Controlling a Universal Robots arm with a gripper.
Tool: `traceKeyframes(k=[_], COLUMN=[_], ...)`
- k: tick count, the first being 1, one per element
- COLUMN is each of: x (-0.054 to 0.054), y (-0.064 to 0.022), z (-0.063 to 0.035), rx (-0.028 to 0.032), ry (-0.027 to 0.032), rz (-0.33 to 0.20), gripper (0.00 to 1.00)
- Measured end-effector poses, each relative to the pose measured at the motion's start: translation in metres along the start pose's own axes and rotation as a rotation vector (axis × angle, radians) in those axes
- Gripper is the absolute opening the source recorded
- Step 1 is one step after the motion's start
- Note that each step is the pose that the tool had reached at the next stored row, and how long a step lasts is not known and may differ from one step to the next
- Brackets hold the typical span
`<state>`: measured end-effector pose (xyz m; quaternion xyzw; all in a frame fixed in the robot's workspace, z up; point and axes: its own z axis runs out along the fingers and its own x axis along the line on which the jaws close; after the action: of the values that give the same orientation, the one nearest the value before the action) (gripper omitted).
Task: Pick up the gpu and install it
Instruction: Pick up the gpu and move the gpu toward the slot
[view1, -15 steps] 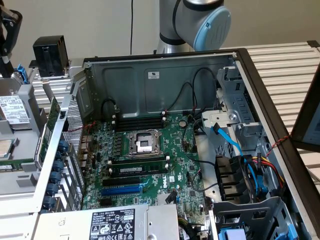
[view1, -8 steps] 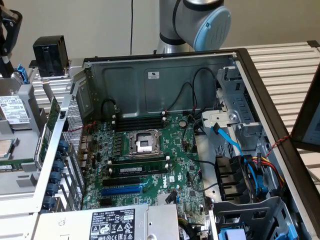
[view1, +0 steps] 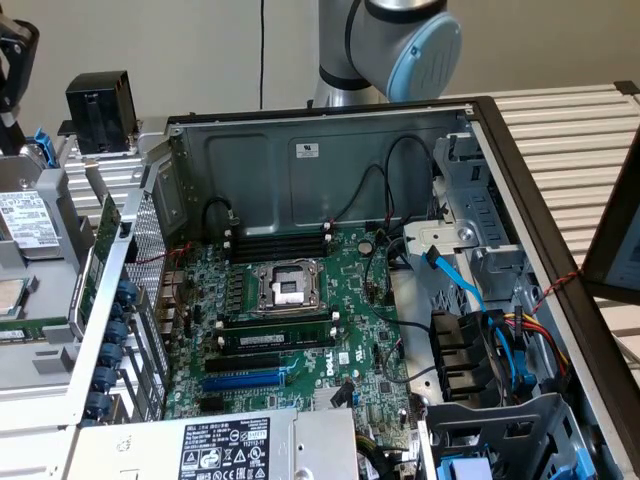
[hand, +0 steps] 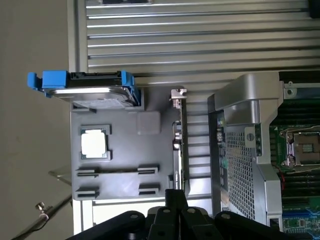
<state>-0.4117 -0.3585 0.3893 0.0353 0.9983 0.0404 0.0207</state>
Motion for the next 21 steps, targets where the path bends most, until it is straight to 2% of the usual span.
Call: traceKeyframes(k=[2, 3, 4, 7, 9, 10, 12, 14, 15, 18, 21], x=[0.003, 0.003, 0.004, 0.005, 0.005, 0.006, 0.008, 0.01, 0.011, 0.013, 0.013], y=[-0.0002, -0.0003, -0.0005, -0.0009, -0.0012, -0.0012, -0.0026, -0.0045, -0.0057, -0.0103, -0.0142], z=[0.0002, 0.0007, 0.0014, 0.0045, 0.006, 0.0062, 0.0076, 0.0089, 0.0096, 0.0122, 0.0166], rx=[-0.0173, -0.023, -0.0253, -0.0261, -0.0262, -0.0262, -0.0275, -0.0293, -0.0306, -0.0334, -0.0372], ry=[-0.007, -0.0087, -0.0104, -0.0185, -0.0205, -0.0222, -0.0263, -0.0371, -0.0417, -0.0529, -0.0583], rz=[0.0, 0.0, 0.0, 0.0, -0.001, -0.001, -0.001, -0.002, -0.003, -0.003, -0.004], gripper=[0.11, 0.11, 0.11, 0.12, 0.24, 0.24, 0.36, 0.36, 0.42, 0.42, 0.42])
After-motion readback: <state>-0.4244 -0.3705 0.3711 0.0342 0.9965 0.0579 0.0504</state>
